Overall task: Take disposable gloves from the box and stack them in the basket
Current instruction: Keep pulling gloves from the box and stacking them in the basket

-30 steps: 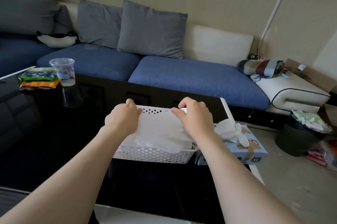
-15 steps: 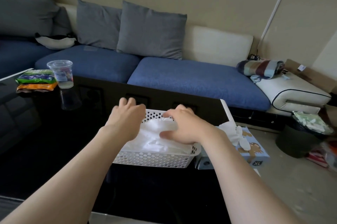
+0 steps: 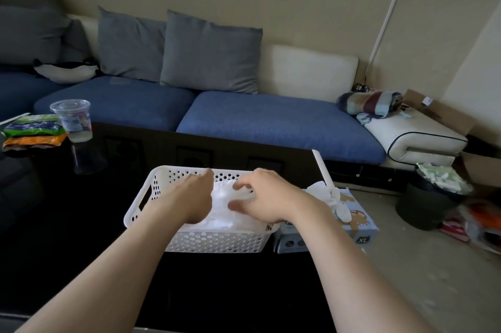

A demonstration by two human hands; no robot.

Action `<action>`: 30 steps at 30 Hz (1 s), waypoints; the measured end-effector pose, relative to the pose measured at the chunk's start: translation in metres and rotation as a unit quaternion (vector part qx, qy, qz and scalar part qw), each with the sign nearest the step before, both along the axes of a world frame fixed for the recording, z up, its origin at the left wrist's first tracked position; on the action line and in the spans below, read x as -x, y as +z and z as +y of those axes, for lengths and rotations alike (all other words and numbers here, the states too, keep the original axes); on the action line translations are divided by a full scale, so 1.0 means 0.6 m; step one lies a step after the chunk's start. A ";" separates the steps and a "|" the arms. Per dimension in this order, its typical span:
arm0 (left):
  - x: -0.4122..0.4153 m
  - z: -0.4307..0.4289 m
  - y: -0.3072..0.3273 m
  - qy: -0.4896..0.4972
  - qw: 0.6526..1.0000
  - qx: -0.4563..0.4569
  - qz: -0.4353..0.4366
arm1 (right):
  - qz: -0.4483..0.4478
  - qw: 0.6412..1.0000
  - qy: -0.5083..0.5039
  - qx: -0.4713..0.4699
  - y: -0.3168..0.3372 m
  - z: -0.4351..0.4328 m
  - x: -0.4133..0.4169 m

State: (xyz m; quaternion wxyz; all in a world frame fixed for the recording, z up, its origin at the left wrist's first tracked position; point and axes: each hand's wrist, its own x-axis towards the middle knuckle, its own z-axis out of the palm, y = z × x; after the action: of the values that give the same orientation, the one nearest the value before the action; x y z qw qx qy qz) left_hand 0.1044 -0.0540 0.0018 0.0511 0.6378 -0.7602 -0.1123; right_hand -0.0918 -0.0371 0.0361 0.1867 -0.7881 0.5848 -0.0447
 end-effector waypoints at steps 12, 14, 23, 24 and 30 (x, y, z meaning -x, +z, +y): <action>0.126 0.011 -0.001 -0.175 0.962 0.137 0.156 | 0.061 0.947 -0.301 0.093 0.004 0.026 0.126; 0.146 0.015 -0.007 -0.202 0.960 0.134 0.142 | 0.046 0.950 -0.297 0.083 -0.003 0.026 0.143; 0.207 0.023 -0.025 -0.220 0.971 0.092 0.028 | -0.014 0.966 -0.259 0.014 -0.020 0.027 0.187; 0.210 0.024 -0.026 -0.219 0.971 0.093 0.018 | -0.016 0.966 -0.257 0.002 -0.019 0.028 0.190; 0.210 0.023 -0.020 -0.221 0.973 0.067 -0.023 | -0.034 0.979 -0.199 -0.016 -0.019 0.035 0.207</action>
State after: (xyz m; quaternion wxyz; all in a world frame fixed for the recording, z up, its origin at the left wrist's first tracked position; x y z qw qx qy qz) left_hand -0.0219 -0.0400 -0.0103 0.0498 0.4519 -0.8890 -0.0552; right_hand -0.2162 -0.0164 0.0248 0.2064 -0.6506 0.7242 -0.0979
